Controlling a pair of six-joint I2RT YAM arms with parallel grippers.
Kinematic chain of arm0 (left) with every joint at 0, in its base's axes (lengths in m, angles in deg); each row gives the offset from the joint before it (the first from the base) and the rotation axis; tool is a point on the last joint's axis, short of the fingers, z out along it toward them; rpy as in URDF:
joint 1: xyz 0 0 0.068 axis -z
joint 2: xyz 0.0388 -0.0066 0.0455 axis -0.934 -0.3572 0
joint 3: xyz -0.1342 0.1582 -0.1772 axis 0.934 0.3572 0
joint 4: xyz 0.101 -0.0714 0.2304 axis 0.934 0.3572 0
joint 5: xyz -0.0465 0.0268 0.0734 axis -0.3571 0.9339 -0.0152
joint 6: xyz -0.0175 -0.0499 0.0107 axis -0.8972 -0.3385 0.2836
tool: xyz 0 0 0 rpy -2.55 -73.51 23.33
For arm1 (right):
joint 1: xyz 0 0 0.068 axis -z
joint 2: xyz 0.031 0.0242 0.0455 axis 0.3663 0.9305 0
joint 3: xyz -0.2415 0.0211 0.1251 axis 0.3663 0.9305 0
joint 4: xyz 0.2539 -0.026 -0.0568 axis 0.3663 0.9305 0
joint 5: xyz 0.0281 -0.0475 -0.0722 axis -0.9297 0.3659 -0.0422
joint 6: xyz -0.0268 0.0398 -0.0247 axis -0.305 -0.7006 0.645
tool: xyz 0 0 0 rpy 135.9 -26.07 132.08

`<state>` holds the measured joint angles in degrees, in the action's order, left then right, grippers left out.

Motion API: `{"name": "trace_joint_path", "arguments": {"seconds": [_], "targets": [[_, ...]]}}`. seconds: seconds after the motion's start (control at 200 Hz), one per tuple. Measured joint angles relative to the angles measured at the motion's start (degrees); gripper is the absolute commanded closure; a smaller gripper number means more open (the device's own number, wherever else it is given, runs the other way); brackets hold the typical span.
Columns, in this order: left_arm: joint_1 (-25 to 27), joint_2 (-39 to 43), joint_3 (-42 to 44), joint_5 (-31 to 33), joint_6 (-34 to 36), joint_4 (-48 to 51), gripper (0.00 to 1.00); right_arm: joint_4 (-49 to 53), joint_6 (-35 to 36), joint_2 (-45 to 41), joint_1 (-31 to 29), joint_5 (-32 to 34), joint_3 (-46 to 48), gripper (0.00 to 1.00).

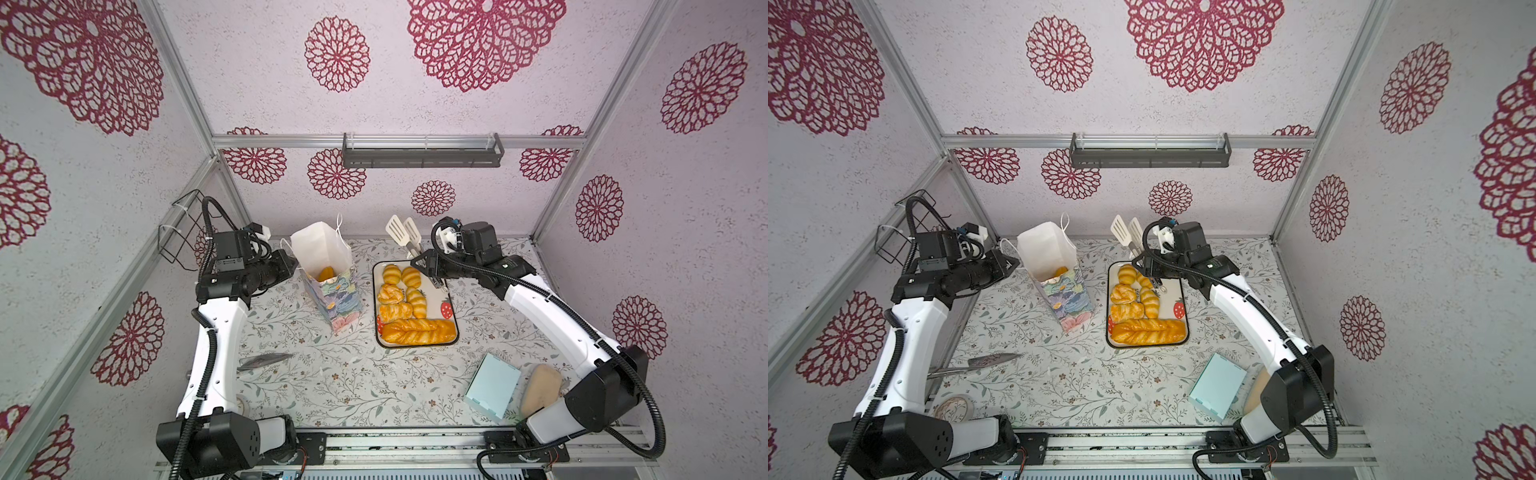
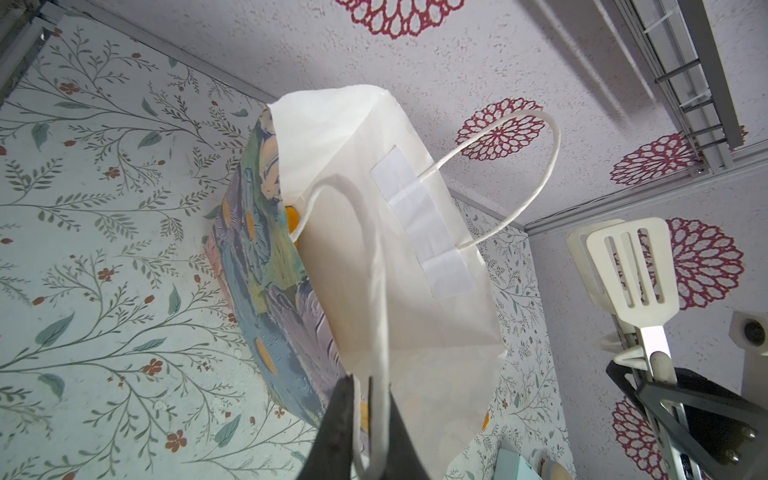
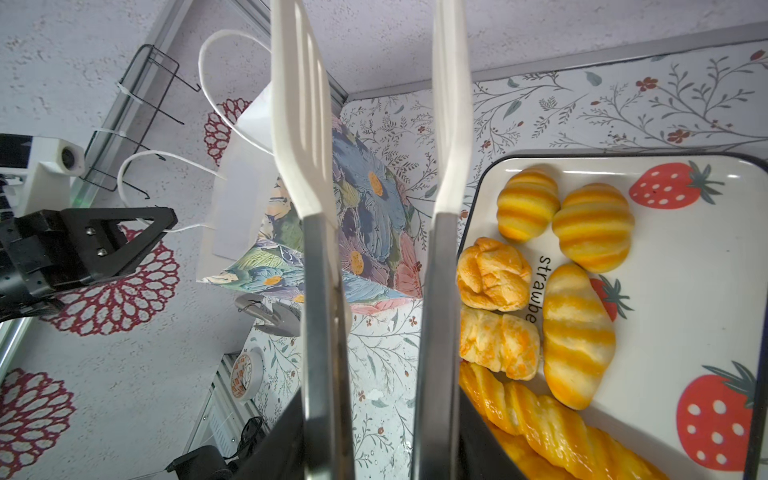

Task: Place the fake bread into the paper bag
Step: 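Withdraw the empty tongs from the bag back over the tray, then lower the tongs toward the breads in the tray with the right gripper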

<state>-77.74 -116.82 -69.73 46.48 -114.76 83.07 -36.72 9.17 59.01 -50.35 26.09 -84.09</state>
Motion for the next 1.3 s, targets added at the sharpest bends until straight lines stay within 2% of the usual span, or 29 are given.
{"name": "trace_joint_path", "arguments": {"seconds": [0.565, 1.301], "targets": [[0.00, -1.22, -0.02, -6.38, -0.42, -0.96, 0.88, 2.58, 1.11, -0.20, 2.51, 3.21, 3.78, 0.56], [0.02, -1.20, -0.02, -8.20, -0.63, -2.05, 0.87, 3.85, 2.58, -0.37, 4.98, 7.80, 8.15, 0.56]]}}
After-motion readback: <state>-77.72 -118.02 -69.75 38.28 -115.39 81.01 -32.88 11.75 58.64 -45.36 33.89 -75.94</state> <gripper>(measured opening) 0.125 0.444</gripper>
